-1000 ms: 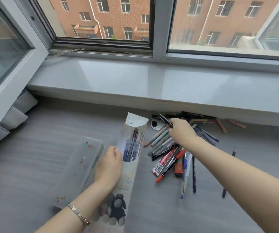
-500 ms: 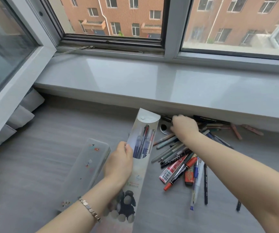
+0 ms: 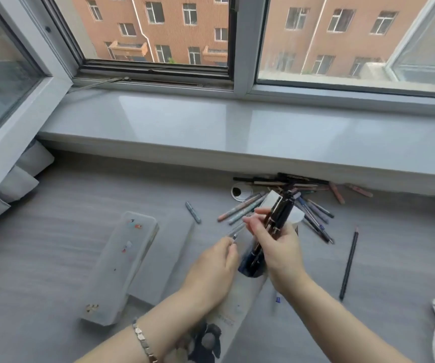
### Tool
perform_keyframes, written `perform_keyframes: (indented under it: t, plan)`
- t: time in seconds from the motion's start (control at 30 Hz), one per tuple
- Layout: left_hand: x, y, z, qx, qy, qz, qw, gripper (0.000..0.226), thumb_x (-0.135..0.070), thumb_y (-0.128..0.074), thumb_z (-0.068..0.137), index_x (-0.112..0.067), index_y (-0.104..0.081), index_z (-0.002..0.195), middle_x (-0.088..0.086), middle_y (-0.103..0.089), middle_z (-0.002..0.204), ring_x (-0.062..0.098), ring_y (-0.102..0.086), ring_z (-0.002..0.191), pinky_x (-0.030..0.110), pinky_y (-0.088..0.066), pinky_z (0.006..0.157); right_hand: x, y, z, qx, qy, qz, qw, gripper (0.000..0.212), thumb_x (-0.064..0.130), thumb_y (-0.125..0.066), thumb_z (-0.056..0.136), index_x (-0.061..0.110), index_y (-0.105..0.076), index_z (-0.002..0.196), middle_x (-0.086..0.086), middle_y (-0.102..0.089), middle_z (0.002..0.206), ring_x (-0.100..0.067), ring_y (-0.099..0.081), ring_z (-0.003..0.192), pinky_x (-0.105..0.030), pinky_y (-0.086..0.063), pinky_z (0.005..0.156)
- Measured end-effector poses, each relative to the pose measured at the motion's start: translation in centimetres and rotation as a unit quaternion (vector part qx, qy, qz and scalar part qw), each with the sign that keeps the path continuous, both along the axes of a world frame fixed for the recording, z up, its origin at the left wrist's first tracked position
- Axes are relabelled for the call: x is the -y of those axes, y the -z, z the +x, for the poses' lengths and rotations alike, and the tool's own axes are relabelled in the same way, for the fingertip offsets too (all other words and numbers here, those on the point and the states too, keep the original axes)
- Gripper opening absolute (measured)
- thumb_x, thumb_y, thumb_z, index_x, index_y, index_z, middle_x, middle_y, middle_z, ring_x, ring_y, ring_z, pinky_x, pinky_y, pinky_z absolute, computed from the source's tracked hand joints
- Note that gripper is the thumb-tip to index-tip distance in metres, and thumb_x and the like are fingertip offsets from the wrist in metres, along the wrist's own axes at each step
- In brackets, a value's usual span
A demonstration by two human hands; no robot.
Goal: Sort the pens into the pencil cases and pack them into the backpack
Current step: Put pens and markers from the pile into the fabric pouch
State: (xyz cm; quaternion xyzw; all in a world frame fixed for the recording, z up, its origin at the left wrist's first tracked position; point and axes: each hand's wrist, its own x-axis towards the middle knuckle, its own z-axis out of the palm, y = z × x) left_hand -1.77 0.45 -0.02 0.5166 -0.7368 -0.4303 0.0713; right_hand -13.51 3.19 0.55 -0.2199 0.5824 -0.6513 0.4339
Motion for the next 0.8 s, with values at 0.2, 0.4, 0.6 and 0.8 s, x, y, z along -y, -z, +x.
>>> perform_keyframes:
  t: [0.2,0.4,0.6,0.8]
  plan:
    - [-2.1,-0.2,0.6,0.027,0.016,-0.015,0.999,0.028,-0.032,-0.029,0.099,-0.016,-0.052,0.104,0.011,-0.065,0.101,0.030,-0.056,0.099,0.035,-0.042,0.081,-2.7,0.3,-0.2,-0.052,0.068,0.004,0.996,0.050,0.000,-0.066,0.080,0.034,-0.045,0.109,0.001,-0.064,0.081,-0.012,-0.064,0.080,-0.022,-0.050,0.081]
    - [-2.6,-0.4,0.2,0.006,0.020,-0.014,1.000,0.023,-0.030,-0.028,0.099,-0.019,-0.043,0.084,0.005,-0.054,0.078,0.031,-0.054,0.089,0.035,-0.038,0.073,-4.4,0.8,-1.4,-0.240,0.045,0.031,0.969,0.028,0.017,-0.066,0.083,0.037,-0.050,0.096,-0.002,-0.067,0.081,-0.011,-0.067,0.074,-0.023,-0.050,0.075]
    - [-3.5,-0.6,-0.3,-0.016,0.022,-0.052,0.998,0.026,-0.028,-0.030,0.099,-0.017,-0.051,0.109,0.007,-0.062,0.086,0.028,-0.057,0.092,0.038,-0.043,0.080,-5.5,2.8,-1.3,-0.463,0.007,0.014,0.886,0.039,0.035,-0.049,0.084,0.005,-0.060,0.107,0.000,-0.062,0.101,-0.005,-0.052,0.096,-0.006,-0.035,0.088]
    - [-3.1,1.3,0.4,-0.013,-0.014,-0.036,0.999,0.024,-0.027,-0.032,0.098,-0.015,-0.053,0.095,0.008,-0.064,0.085,0.032,-0.057,0.090,0.040,-0.044,0.079,-4.9,4.2,-2.5,-0.598,-0.092,0.100,0.790,0.052,0.042,-0.039,0.085,0.005,-0.061,0.114,-0.006,-0.064,0.110,-0.028,-0.048,0.112,-0.027,-0.027,0.098]
